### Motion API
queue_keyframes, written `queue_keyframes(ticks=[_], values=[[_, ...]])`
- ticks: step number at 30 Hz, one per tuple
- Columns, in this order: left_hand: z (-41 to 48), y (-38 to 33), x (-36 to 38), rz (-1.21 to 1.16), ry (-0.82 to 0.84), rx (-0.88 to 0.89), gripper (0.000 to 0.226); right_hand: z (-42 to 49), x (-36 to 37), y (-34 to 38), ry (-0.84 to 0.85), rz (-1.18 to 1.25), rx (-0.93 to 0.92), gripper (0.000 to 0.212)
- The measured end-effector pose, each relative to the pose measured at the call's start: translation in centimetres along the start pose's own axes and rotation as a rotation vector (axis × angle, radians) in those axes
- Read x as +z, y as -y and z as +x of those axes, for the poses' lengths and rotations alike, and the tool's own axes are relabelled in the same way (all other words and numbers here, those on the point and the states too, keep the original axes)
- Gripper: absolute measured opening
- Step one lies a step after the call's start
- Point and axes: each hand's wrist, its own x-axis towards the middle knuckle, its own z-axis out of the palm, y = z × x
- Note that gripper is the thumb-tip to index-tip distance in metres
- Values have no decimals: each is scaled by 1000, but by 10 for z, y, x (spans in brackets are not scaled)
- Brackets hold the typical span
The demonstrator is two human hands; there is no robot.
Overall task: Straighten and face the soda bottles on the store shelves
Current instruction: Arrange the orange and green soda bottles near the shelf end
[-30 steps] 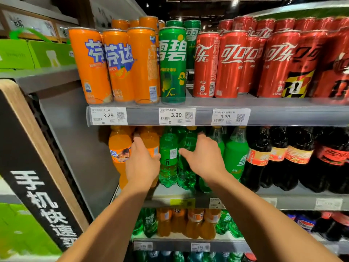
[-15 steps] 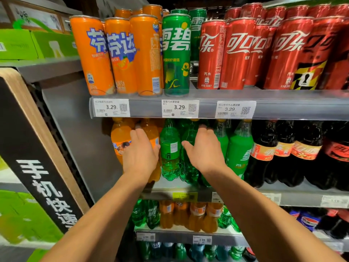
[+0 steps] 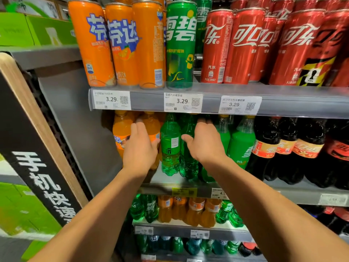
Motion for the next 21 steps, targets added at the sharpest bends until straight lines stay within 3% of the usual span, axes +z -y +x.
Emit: queue_keyframes(ticks=[6,11,21], values=[[16,-6,-11,164,40,39,44,0,0,-1,-19,10,-3,55],[23,-13,-12,128,108,0,40,1,1,-1,-3,-3,4,55],[19,-4,-15,80,73,26,49,1,4,-4,-17,23,12,56]])
